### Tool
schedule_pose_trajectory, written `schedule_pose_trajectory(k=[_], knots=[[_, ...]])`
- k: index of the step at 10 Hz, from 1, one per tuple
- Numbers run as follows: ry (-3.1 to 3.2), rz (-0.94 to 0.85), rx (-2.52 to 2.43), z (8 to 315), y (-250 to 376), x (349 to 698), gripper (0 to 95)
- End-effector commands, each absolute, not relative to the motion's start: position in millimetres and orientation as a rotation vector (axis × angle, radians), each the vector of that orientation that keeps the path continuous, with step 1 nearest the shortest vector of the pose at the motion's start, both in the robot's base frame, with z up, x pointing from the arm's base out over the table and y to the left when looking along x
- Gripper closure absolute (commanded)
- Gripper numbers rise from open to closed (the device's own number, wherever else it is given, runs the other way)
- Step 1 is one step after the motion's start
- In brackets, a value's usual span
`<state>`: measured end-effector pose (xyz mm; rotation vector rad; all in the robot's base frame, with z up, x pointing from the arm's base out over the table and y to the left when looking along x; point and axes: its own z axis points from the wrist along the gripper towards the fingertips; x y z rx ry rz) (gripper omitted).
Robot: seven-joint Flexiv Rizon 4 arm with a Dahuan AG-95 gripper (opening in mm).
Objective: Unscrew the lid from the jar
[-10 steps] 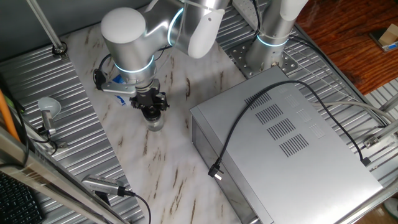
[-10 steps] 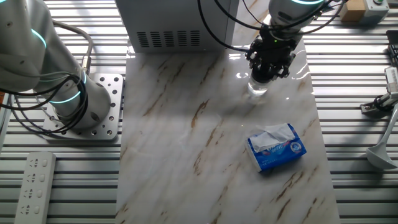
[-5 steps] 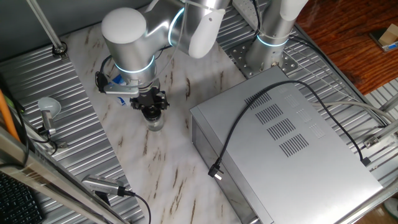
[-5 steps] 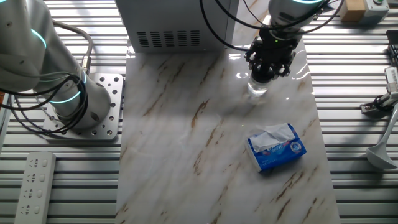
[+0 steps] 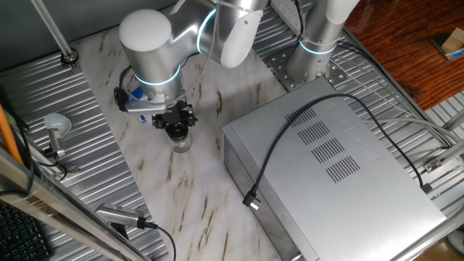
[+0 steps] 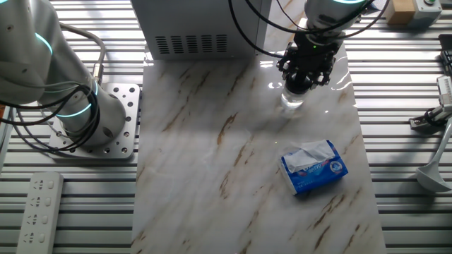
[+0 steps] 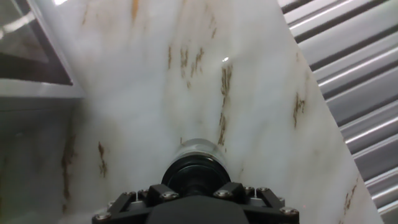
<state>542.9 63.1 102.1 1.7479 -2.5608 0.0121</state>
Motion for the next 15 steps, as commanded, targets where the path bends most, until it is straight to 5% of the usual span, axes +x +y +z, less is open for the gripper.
schedule_pose_trajectory(k=[1, 15], knots=[[-2.539, 0.012, 1.772, 103, 63, 543, 57.0], [-2.58, -0.066, 1.637, 117, 63, 542, 57.0]])
